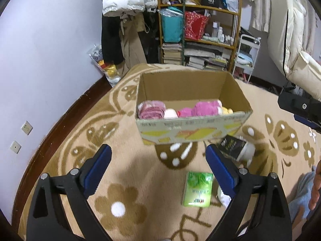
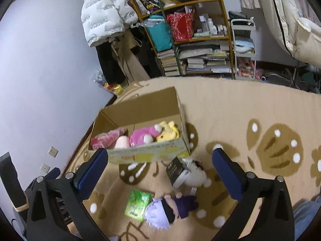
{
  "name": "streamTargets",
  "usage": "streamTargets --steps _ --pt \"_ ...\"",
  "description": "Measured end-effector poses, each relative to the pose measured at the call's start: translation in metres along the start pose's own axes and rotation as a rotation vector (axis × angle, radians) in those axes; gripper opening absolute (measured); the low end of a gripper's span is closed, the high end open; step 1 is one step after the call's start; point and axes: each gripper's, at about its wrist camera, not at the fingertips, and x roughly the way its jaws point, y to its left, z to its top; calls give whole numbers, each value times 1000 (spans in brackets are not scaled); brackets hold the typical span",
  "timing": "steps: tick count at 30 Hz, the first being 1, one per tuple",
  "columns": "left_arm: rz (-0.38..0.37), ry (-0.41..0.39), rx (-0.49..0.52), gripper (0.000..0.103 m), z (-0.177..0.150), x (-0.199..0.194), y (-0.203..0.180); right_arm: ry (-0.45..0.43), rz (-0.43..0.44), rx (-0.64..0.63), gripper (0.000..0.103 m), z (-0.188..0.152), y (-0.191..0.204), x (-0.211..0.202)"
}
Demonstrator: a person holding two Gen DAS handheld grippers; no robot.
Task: Organize soft objects
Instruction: 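Lower the right tool to the white-haired plush doll while the left tool approaches the green tissue pack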
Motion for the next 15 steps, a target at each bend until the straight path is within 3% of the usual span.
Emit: streamTargets --steps 15 --pt "-10 146 12 94 -31 27 -6 162 -84 3 103 -34 -2 30"
